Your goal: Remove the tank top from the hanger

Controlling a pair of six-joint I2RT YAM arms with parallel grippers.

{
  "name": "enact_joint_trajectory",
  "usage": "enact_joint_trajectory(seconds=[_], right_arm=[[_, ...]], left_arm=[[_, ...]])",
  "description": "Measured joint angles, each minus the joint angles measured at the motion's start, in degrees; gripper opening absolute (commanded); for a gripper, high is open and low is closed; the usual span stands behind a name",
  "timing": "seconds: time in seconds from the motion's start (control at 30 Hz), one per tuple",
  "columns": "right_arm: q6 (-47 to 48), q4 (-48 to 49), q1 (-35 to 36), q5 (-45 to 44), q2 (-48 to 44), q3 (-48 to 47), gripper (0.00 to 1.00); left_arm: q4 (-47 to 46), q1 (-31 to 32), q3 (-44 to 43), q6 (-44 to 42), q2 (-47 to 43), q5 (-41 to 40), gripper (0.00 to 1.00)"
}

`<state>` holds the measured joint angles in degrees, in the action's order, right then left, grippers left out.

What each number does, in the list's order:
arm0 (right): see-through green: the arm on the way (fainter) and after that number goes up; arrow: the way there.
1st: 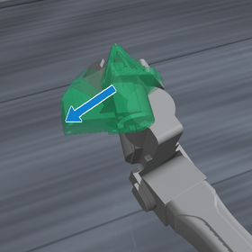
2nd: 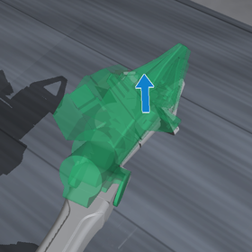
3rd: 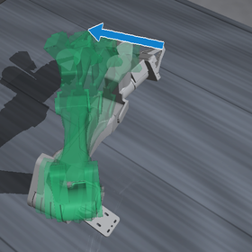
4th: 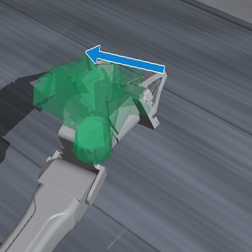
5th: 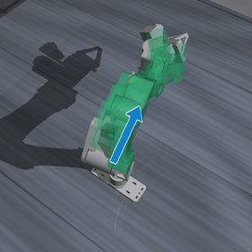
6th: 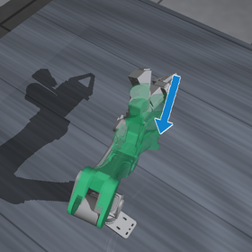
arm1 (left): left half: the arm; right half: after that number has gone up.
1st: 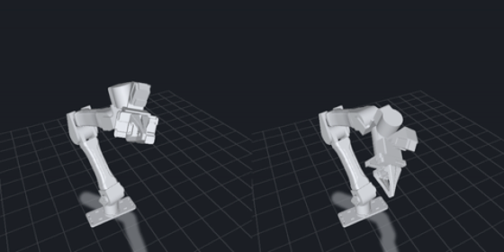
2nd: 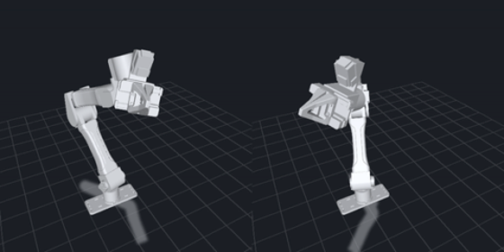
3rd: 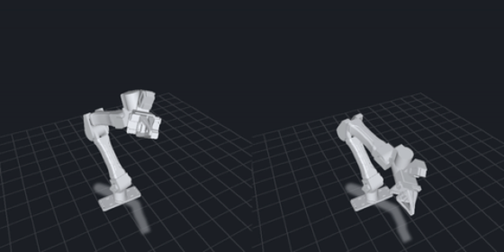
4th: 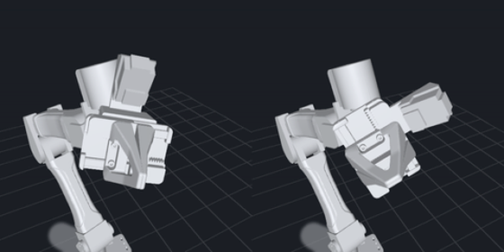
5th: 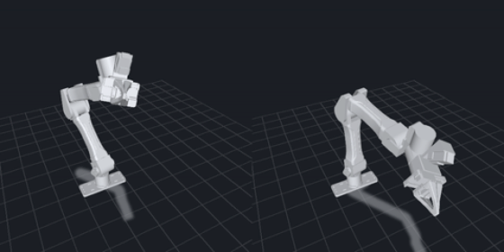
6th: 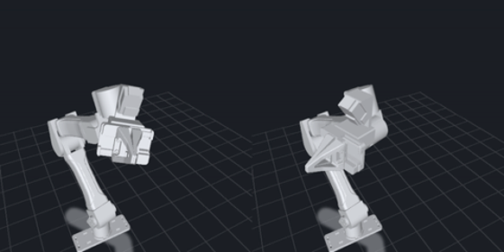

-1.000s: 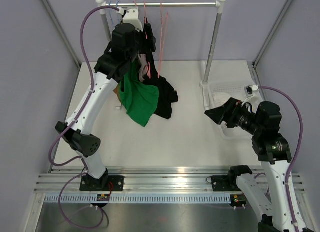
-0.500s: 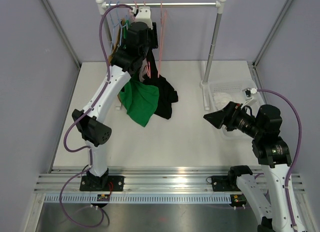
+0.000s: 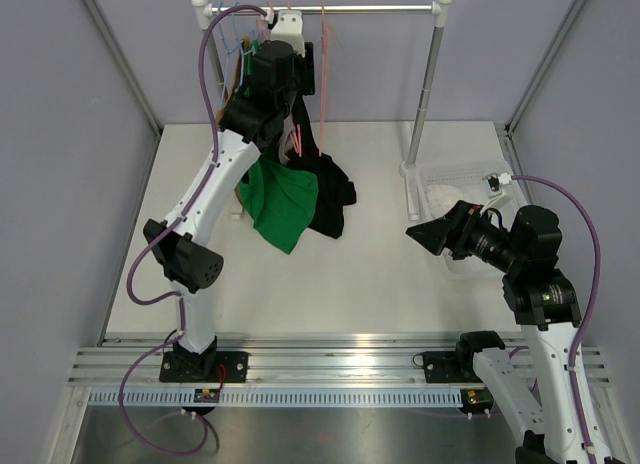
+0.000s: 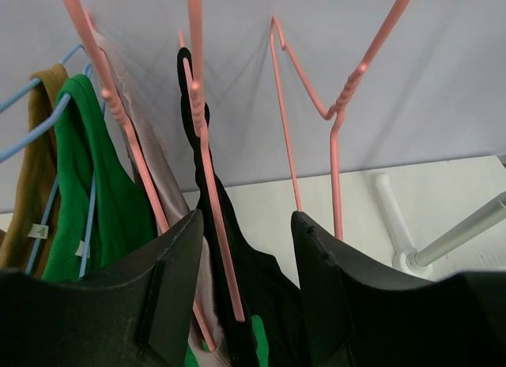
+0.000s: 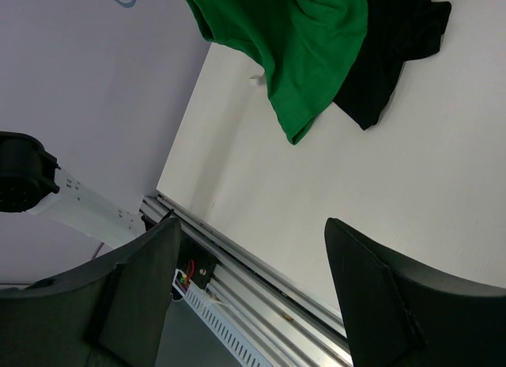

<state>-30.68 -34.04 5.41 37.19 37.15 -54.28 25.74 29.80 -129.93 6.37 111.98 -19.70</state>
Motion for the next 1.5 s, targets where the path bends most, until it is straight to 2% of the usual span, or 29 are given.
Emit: enact_joint_trajectory(seconds=[0.2,0.53,0.6,0.7,0.83,0.87,0.93,1.2,1.5], right_arm=[[0.00,0.00,0.00,0.04,0.00,0.00,0.79],[0.00,0.00,0.00,0.50,0.17,0.00,0.78],[0.00,0.02,0.00,0.59,0.37,0.00,0.78],[0.00,0.04,0.00,1.01,0.90,0.00,0.77],[0.00,0.35,0.00,1.11,1.31,0.00,0.76],[0.00,0.42,0.00,1.29,1.36,0.00,0.76],[0.00,0.42,0.00,1.40,1.36,0.00,0.76],[-0.02,0.48,0.00,1.44,1.33,0.00,0.76],[-0.20,1.49,0.00,1.49,0.87,0.00,0.75]], left_arm=[[0.17,-0.04,-3.17,-0.66,0.63,-0.26,0.47],[0.48,-1.33,-3.50,-0.52,4.87,-0.07,0.45],[0.81,-1.44,-3.50,-0.46,5.51,-0.07,0.38],[1.11,-1.66,-3.50,-0.28,5.64,-0.09,0.18],[0.79,-1.73,-3.50,-0.39,5.64,0.04,0.15],[0.72,-1.73,-3.50,-0.37,5.64,0.11,0.12],[0.66,-1.73,-3.50,-0.13,5.62,0.17,0.00],[1.05,-1.66,-3.08,0.81,4.72,1.14,0.00],[2.05,-1.55,-1.84,4.39,-3.06,2.49,0.00]])
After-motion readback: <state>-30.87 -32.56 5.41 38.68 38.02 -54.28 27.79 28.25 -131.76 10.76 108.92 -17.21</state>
